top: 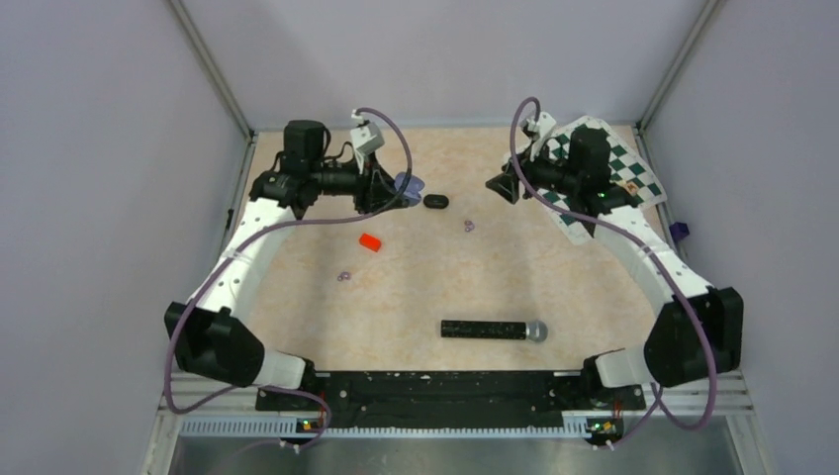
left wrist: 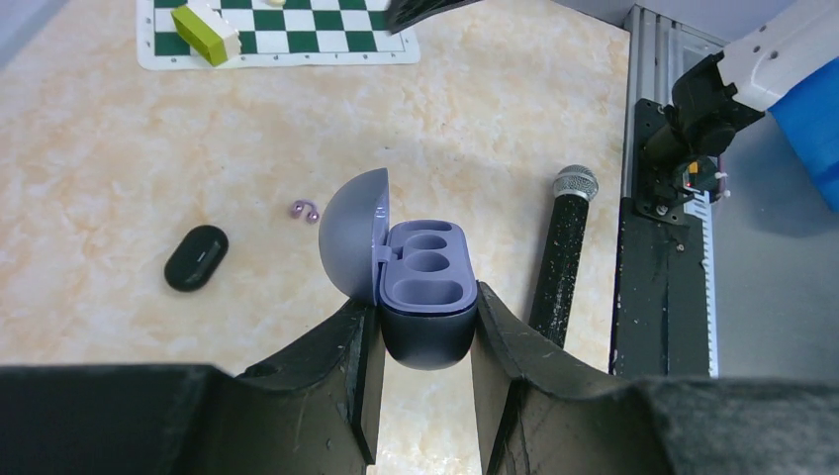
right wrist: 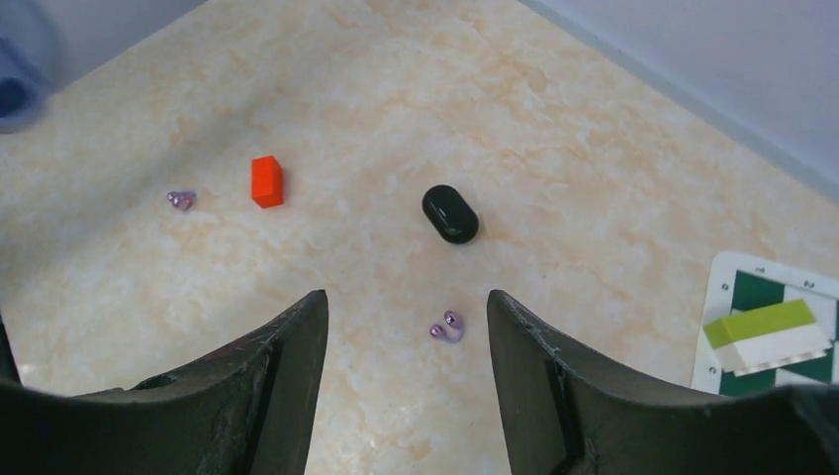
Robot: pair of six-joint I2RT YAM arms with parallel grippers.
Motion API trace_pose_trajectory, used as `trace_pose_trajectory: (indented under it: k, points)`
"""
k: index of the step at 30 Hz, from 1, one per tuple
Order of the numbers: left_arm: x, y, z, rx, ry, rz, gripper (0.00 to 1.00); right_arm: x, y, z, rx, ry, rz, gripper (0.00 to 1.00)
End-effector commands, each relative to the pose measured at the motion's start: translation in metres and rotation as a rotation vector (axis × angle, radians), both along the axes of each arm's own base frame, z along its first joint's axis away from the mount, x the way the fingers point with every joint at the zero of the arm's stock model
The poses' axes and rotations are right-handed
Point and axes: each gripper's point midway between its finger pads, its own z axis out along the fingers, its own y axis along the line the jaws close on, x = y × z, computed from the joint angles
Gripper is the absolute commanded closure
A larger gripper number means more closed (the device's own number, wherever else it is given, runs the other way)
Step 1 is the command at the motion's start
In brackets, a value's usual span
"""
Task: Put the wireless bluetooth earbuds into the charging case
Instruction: Open the charging case at the center of the board, then pick up the earbud from the center of the board.
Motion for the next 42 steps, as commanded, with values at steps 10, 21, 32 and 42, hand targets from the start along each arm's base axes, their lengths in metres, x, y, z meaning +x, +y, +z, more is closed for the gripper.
trace_pose_trajectory:
  k: [10, 21, 32, 42]
  points:
    - [-0.039, 0.043, 0.007, -0.124, -0.181, -0.010, 1.00, 0.078, 0.003, -0.123, 0.048, 0.471, -0.203, 0.51]
    - [-0.049, 0.044, -0.004, -0.140, -0.231, -0.029, 1.00, 0.083, -0.004, -0.206, -0.010, 0.687, -0.303, 0.65]
    - [-0.048, 0.043, -0.009, -0.147, -0.220, -0.035, 1.00, 0.076, 0.000, -0.246, -0.038, 0.792, -0.312, 0.74]
    - [-0.045, 0.045, -0.009, -0.137, -0.238, -0.016, 1.00, 0.064, 0.022, -0.257, -0.083, 0.809, -0.259, 0.74]
